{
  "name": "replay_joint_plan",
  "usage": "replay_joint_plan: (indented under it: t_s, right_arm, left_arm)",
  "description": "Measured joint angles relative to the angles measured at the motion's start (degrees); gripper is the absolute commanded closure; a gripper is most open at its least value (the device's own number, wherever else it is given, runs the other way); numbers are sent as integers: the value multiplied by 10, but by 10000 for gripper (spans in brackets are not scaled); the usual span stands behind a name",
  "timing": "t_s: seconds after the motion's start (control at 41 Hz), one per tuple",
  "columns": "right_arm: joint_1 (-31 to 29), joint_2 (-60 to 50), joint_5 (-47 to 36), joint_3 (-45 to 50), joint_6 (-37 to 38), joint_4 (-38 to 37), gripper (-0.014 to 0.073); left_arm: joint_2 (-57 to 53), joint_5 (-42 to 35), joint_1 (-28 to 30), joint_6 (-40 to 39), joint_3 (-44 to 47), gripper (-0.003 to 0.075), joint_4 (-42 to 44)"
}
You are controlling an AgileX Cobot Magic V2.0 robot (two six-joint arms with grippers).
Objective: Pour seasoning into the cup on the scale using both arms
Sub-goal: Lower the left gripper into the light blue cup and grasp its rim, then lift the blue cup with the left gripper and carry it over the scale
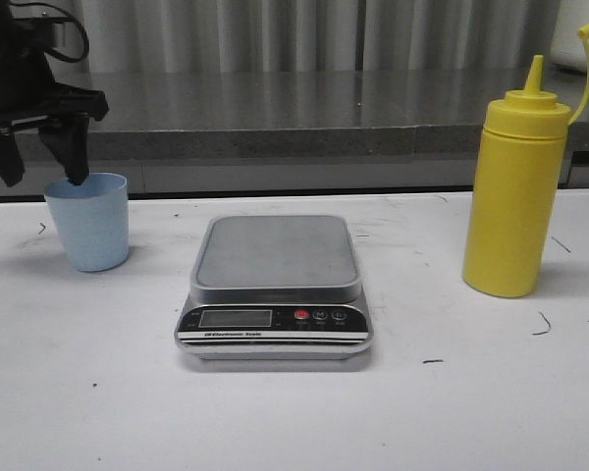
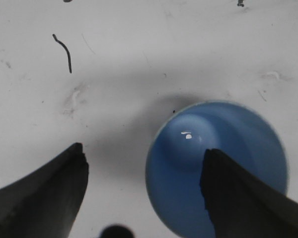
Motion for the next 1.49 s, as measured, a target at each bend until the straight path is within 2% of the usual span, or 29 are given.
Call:
replay_joint_plan:
  t_s: [0.098,0.537,0.684,1.123,1.489]
  right_arm:
    - [0,0,0,0,0,0,65]
    - [0,0,0,0,0,0,65]
    - [0,0,0,0,0,0,65]
    - [0,0,0,0,0,0,65]
    - [0,0,0,0,0,0,65]
  left_arm:
    - [18,-1,0,0,-10,273,0]
    - [30,-1,0,0,-14,646,0]
    - [30,-1,0,0,-14,741,0]
    - [-3,13,-7,0,-15,740,0]
    - [-86,38,-86,4,-24,740,0]
